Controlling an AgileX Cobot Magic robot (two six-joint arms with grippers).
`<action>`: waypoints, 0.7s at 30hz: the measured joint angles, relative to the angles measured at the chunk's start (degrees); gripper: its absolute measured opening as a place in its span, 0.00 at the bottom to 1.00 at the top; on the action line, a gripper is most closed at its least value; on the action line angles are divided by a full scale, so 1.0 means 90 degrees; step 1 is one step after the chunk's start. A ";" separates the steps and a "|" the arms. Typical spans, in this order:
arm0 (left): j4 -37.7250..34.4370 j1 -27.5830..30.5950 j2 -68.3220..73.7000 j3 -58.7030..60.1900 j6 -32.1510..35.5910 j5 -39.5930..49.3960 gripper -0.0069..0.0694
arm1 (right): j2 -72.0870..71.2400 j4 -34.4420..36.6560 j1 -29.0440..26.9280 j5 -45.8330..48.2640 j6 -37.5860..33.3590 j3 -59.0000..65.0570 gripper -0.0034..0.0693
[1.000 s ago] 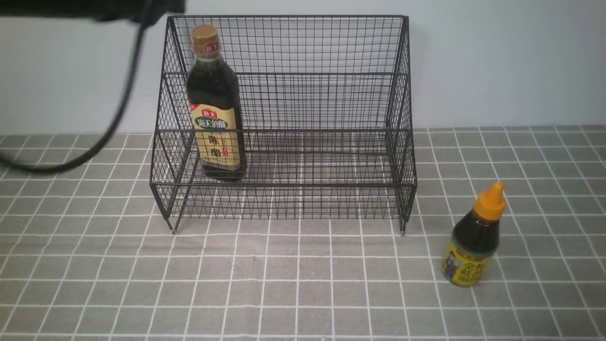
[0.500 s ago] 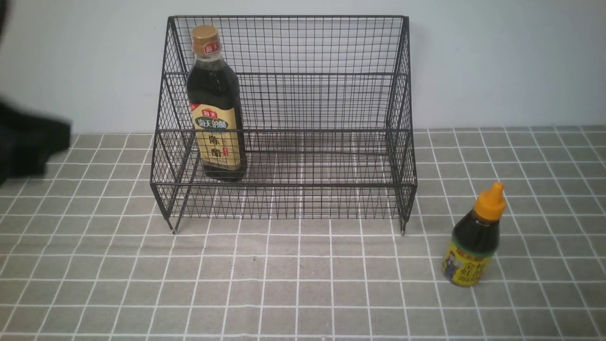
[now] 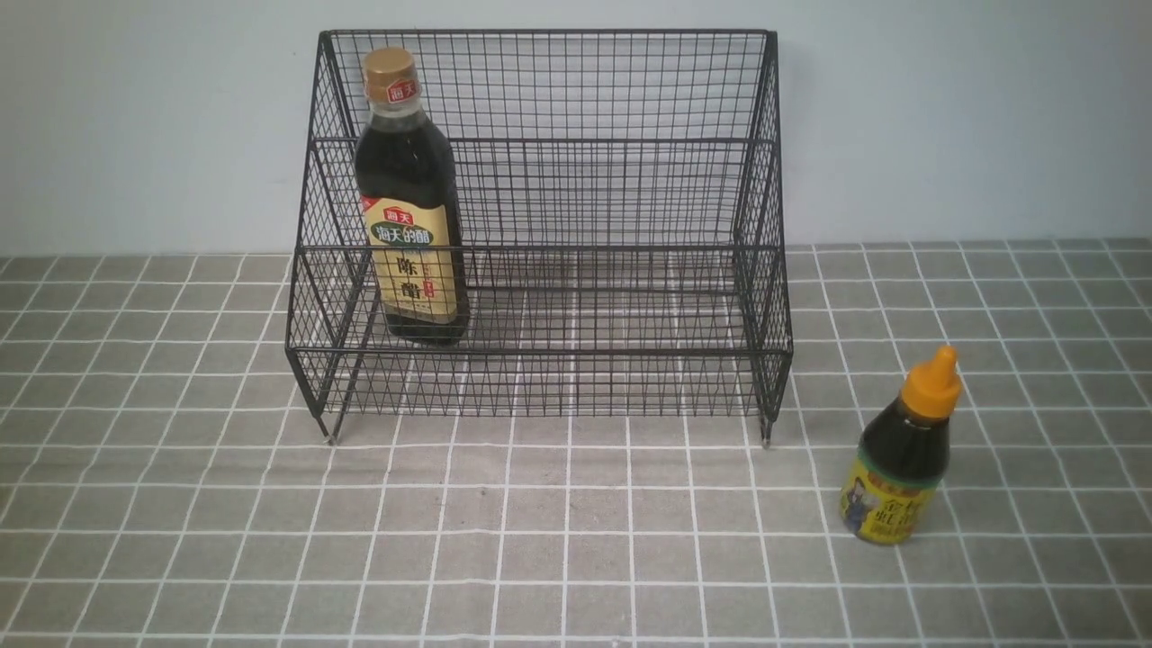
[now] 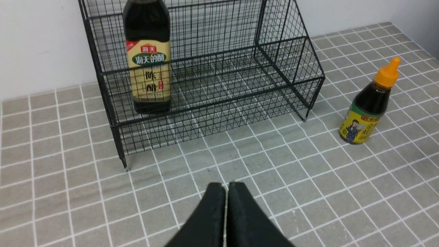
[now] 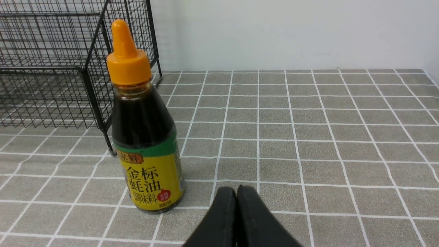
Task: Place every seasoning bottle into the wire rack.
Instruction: Use the right arm to grab the condiment bottle closest to it
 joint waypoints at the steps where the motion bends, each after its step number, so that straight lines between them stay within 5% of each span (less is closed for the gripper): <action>1: 0.0036 0.0000 -0.0030 0.0000 0.0110 0.0015 0.08 | 0.0000 0.0000 0.0000 0.0000 0.0000 0.0000 0.03; 7: 0.0287 0.0006 -0.0054 0.0154 0.0193 -0.0266 0.08 | 0.0000 0.0000 0.0000 0.0000 0.0000 0.0000 0.03; 12: 0.0871 0.0006 -0.0598 0.1102 0.0071 -0.1591 0.08 | 0.0000 0.0000 0.0000 0.0002 0.0000 0.0000 0.03; 21: 0.1464 0.0038 -0.2338 0.4773 -0.0182 -0.4421 0.08 | 0.0000 0.0000 0.0000 0.0002 0.0000 0.0000 0.03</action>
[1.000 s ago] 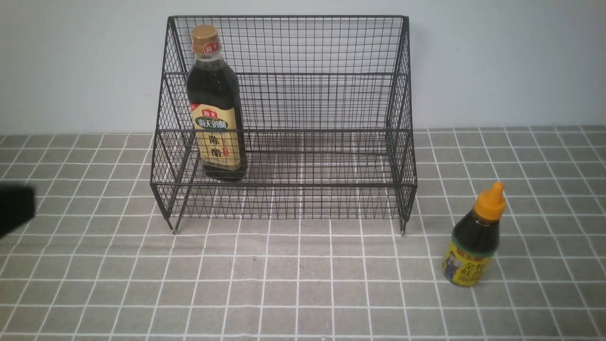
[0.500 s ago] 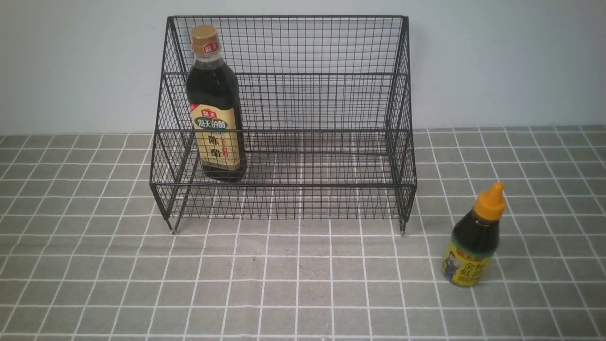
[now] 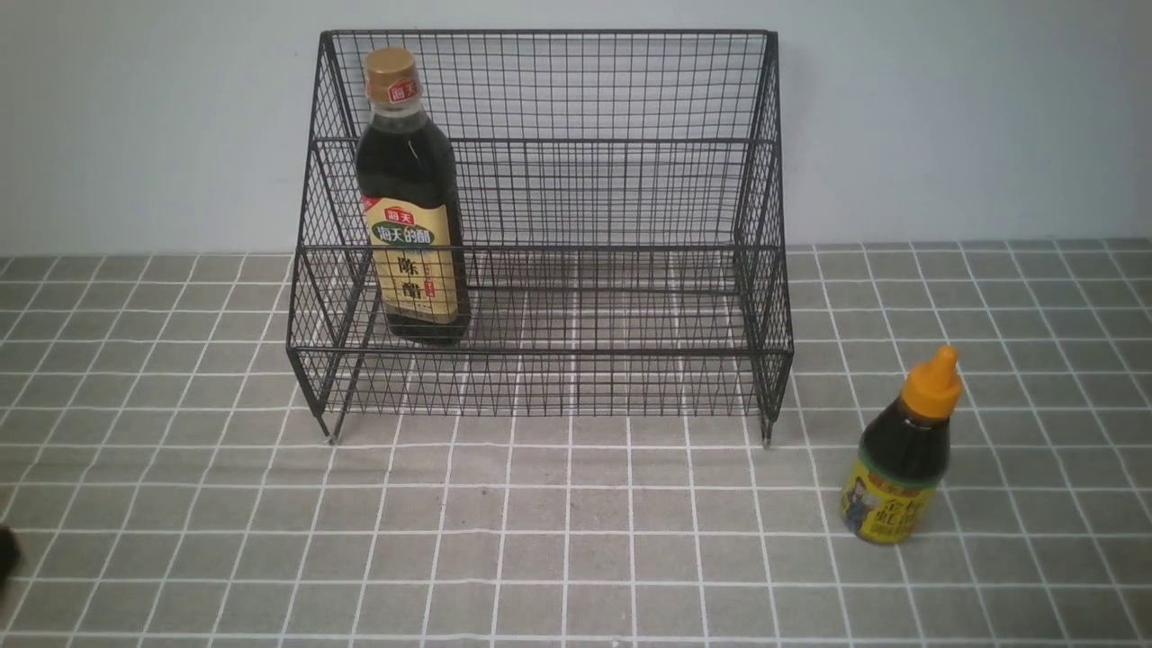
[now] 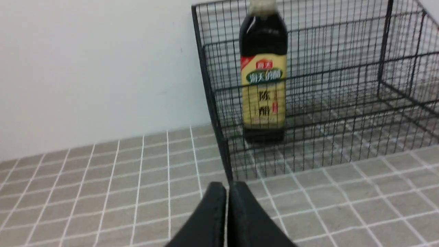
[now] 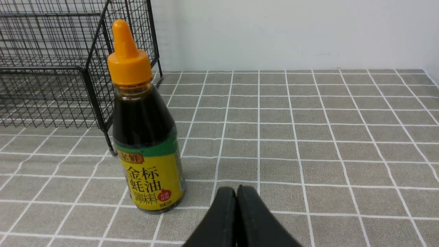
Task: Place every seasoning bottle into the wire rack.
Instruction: Use the right arm to grab the condiment bottle closest to it
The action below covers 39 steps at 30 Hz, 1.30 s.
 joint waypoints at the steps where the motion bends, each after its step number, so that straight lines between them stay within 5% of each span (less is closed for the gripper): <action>1: 0.0006 0.0034 -0.0109 0.0352 0.0000 -0.0103 0.08 | 0.0000 0.0000 0.0000 0.0000 0.0000 0.0000 0.03; 6: 0.0024 0.0218 -0.0315 0.1187 -0.0015 -0.0014 0.08 | 0.0000 0.0000 0.0000 0.0005 0.0000 0.0000 0.03; 39: 0.0102 0.0303 -0.0324 0.1201 -0.0006 0.0209 0.08 | 0.0000 0.0000 0.0000 0.0005 0.0014 0.0000 0.03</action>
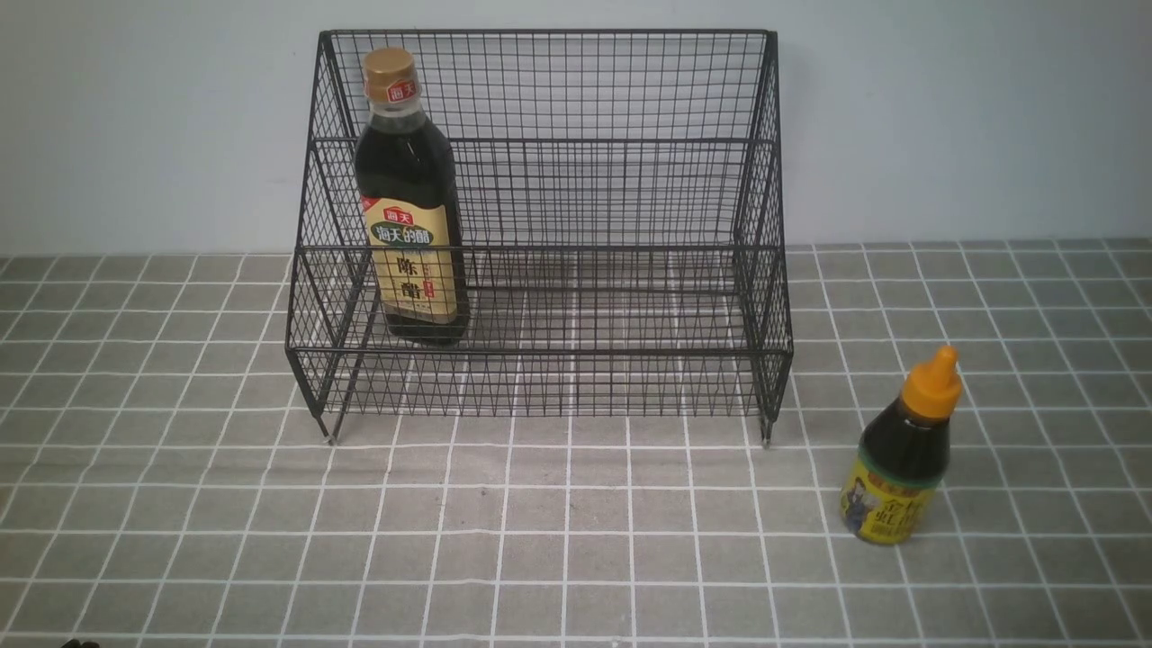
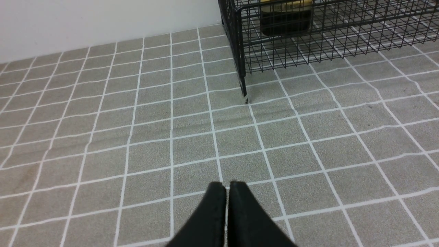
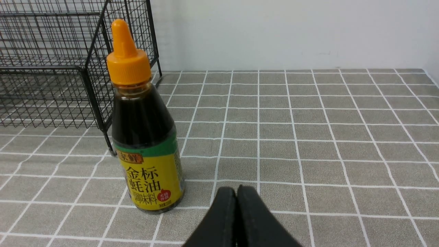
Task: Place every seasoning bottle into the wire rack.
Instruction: Use the right arm to grab the condiment bottle closest to it
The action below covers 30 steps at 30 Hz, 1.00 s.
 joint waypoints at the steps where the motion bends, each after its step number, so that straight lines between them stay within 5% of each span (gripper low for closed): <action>1: 0.0000 0.0000 0.0000 0.0000 0.0000 0.0000 0.08 | 0.0000 0.0008 0.0000 -0.0059 0.0006 0.0000 0.03; 4: 0.0000 0.0000 0.0000 0.0000 0.0000 0.0000 0.08 | 0.0000 0.0337 0.0008 -0.0533 0.0074 0.0038 0.03; 10: 0.0000 0.0000 0.0000 0.0000 0.0000 0.0000 0.08 | 0.0000 0.2197 0.0008 -0.2844 0.0595 0.0047 0.03; 16: 0.0000 0.0000 0.0000 0.0000 0.0000 0.0000 0.08 | 0.0000 0.3017 0.0008 -0.3639 0.0655 0.0047 0.03; 23: 0.0000 0.0000 0.0000 0.0000 0.0000 0.0000 0.08 | 0.0000 0.2924 0.0008 -0.3964 0.1301 0.0005 0.03; 30: 0.0000 0.0000 0.0000 0.0000 0.0000 0.0000 0.08 | 0.1206 0.1203 0.0008 -0.1568 0.1331 -0.1627 0.03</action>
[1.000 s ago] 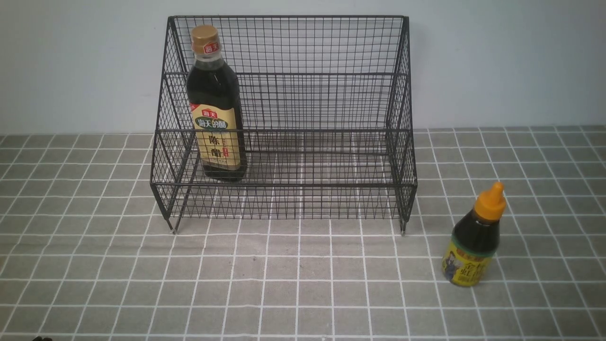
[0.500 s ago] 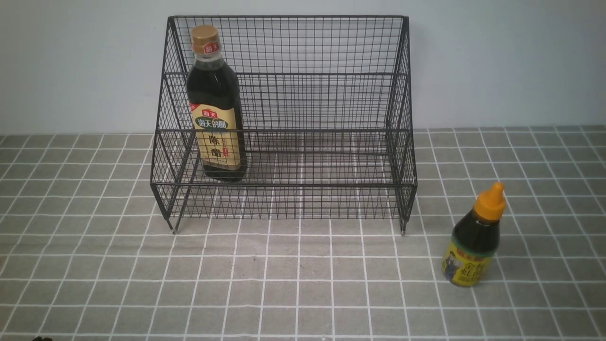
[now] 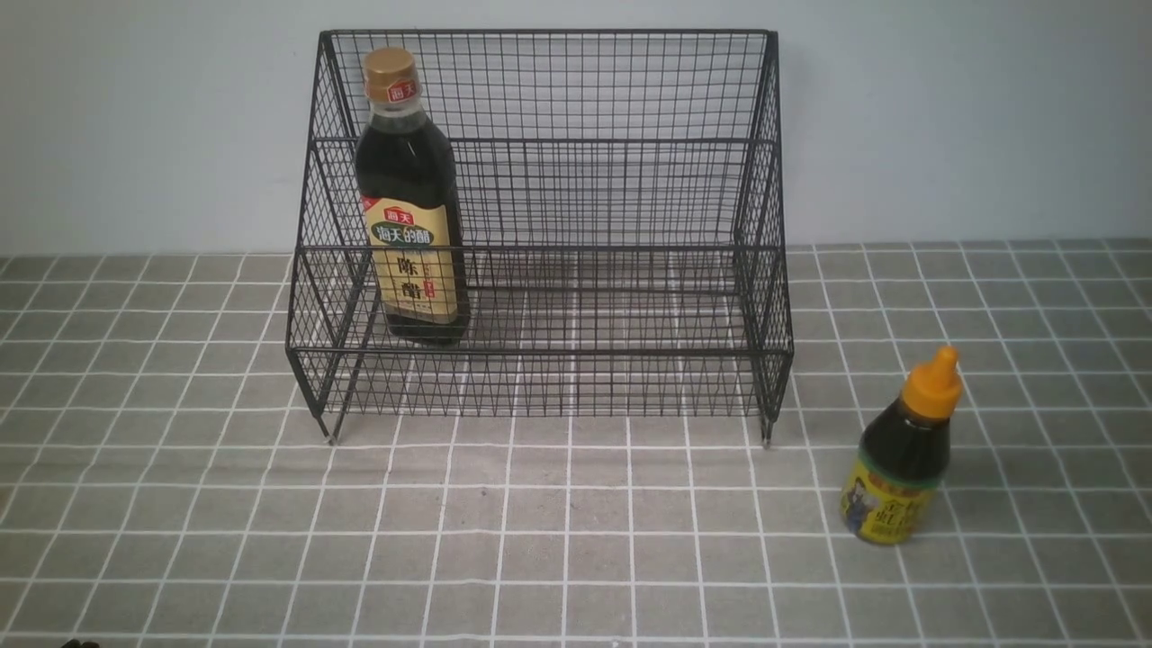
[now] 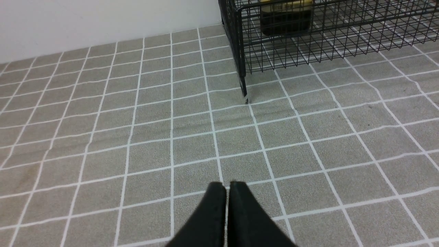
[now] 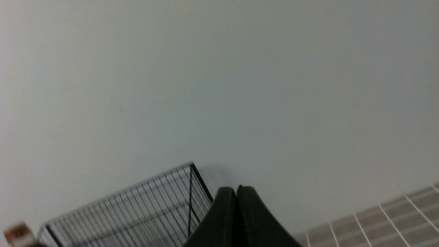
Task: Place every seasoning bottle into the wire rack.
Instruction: Use the right arm to grab the condiment bottle closest to it
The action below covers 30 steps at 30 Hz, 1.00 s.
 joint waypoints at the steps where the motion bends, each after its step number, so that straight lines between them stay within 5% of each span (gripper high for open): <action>1: 0.0000 0.0000 0.0000 0.0000 0.0000 0.0000 0.08 | 0.0356 -0.0189 0.0000 0.0493 -0.0032 -0.0313 0.03; 10: 0.0000 0.0000 0.0000 0.0000 0.0000 0.0002 0.08 | 0.3462 -0.0245 0.0000 0.3886 -0.1649 -0.2790 0.10; 14: 0.0000 0.0000 0.0000 0.0000 0.0000 0.0002 0.08 | 0.4280 0.0326 0.0000 0.3970 -0.1896 -0.3309 0.22; 20: 0.0000 0.0000 0.0000 0.0000 0.0000 0.0002 0.08 | 0.5513 0.1217 0.0175 0.3802 -0.3458 -0.3708 0.60; 25: 0.0000 0.0000 0.0000 0.0000 0.0000 0.0002 0.08 | 0.6206 0.1347 0.0590 0.3416 -0.3918 -0.3747 0.84; 30: 0.0000 0.0000 0.0000 0.0000 0.0000 0.0002 0.08 | 0.6716 0.1349 0.0814 0.2846 -0.3975 -0.3747 0.90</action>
